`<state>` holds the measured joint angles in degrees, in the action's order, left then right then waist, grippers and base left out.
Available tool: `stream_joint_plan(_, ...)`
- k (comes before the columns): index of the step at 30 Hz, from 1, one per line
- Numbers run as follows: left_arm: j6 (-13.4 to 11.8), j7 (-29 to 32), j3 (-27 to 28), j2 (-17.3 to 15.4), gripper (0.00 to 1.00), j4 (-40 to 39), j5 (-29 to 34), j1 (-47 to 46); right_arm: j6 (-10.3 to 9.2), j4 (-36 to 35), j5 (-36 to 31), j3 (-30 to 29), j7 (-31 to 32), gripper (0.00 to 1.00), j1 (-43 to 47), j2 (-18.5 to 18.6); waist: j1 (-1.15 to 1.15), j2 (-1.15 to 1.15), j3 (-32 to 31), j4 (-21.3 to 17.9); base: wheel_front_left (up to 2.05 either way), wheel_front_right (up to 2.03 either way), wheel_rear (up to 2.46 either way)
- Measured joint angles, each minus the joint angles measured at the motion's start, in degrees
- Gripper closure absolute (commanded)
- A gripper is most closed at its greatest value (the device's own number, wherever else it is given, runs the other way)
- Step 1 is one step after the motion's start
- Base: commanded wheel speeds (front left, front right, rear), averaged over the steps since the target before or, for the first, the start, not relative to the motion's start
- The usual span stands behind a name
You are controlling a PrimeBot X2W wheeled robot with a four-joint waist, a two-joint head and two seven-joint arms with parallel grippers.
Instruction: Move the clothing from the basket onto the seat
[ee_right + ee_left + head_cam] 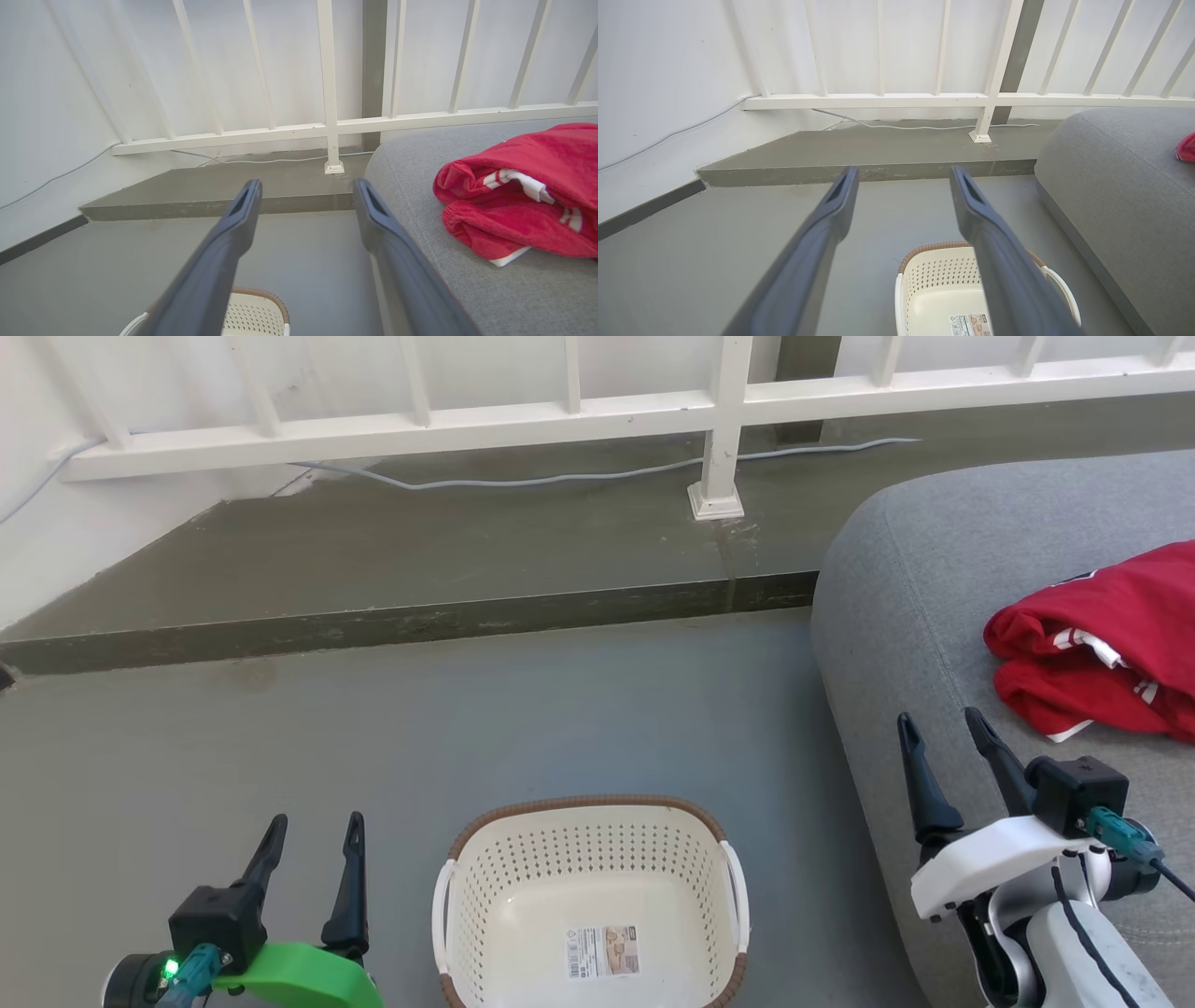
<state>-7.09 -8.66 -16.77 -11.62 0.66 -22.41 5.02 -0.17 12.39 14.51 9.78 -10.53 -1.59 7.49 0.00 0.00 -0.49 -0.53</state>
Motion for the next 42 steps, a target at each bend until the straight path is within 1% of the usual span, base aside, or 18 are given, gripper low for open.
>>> stream_joint_plan(4, 0.0, 0.1, 0.2, 0.3, 0.0, 0.0, 0.1, 0.0, -0.11, -0.8, 0.1, 0.0, 0.1, 0.0, 0.3, 0.1, 0.0, 0.0, 0.0, 0.0, 0.0, 0.0, 0.0)
stream_joint_plan(5, 0.0, 0.1, 0.2, 0.4, 0.0, 0.0, 0.2, 0.0, -0.41, -1.0, 0.1, 0.0, 0.4, 0.0, 0.6, 0.1, 0.0, 0.0, -0.1, 0.0, 0.0, 0.0, 0.0)
stream_joint_plan(8, 0.0, 0.1, 0.3, 0.8, 0.0, 0.0, 1.6, 0.0, -0.42, -1.2, 0.1, 0.0, 0.6, 0.0, 1.2, 0.2, 0.0, 0.0, -0.1, 0.1, 0.0, 0.0, 0.0)
stream_joint_plan(12, 0.0, 0.1, 0.3, 1.4, 0.0, -0.1, 1.8, 0.0, -0.42, -2.1, 0.1, -0.1, 1.0, 0.0, 1.2, 0.3, 0.0, 0.0, -0.2, 0.2, 0.0, 0.0, 0.0)
stream_joint_plan(13, 0.0, 0.1, 0.3, 1.4, 1.0, -0.1, 2.0, 0.0, -0.42, -2.3, 0.1, -0.1, 1.1, 1.0, 1.2, 0.3, 0.0, 0.0, -0.2, 0.2, 0.0, 0.0, 0.0)
stream_joint_plan(20, 0.0, 0.2, -0.9, 2.9, 1.0, 4.5, 2.0, 0.3, -0.4, 2.0, 0.1, 0.4, 1.1, 1.0, 4.1, -1.5, 0.0, 0.0, -0.2, 0.2, 0.0, 0.0, 0.0)
stream_joint_plan(25, 0.2, 0.1, -1.1, 3.3, 1.0, 4.4, 0.5, 1.2, -0.35, 2.6, 2.0, -0.2, 1.6, 1.0, 4.5, -1.9, 0.0, 0.0, -0.1, 0.2, 0.0, 0.0, 0.0)
stream_joint_plan(29, 0.6, 0.1, -0.8, 3.5, 1.0, 4.3, -2.7, 1.2, -0.09, 3.0, 4.8, -1.4, 2.4, 1.0, 4.4, -2.0, 0.0, 0.0, -0.1, 0.3, 0.0, 0.0, 0.0)
stream_joint_plan(30, 0.8, 0.3, -0.3, 3.5, 1.0, 4.2, -4.8, 1.2, 0.16, 3.1, 6.8, -1.9, 2.9, 1.0, 4.3, -2.0, 0.0, 0.0, -0.1, 0.3, 0.0, 0.0, 0.0)
stream_joint_plan(34, 1.1, 0.8, 0.4, 3.6, 1.0, 4.2, -8.3, 1.2, 0.34, 3.2, 10.8, -2.3, 3.6, 1.0, 4.3, -2.1, 0.0, 0.0, 0.0, 0.3, 0.0, 0.0, 0.0)
stream_joint_plan(42, 1.9, 1.6, 2.1, 3.8, 1.0, 4.3, -13.6, 1.2, 0.86, 3.4, 16.5, -3.9, 5.2, 1.0, 3.5, -2.2, 0.0, 0.0, 0.1, 0.3, 0.0, 0.0, 0.0)
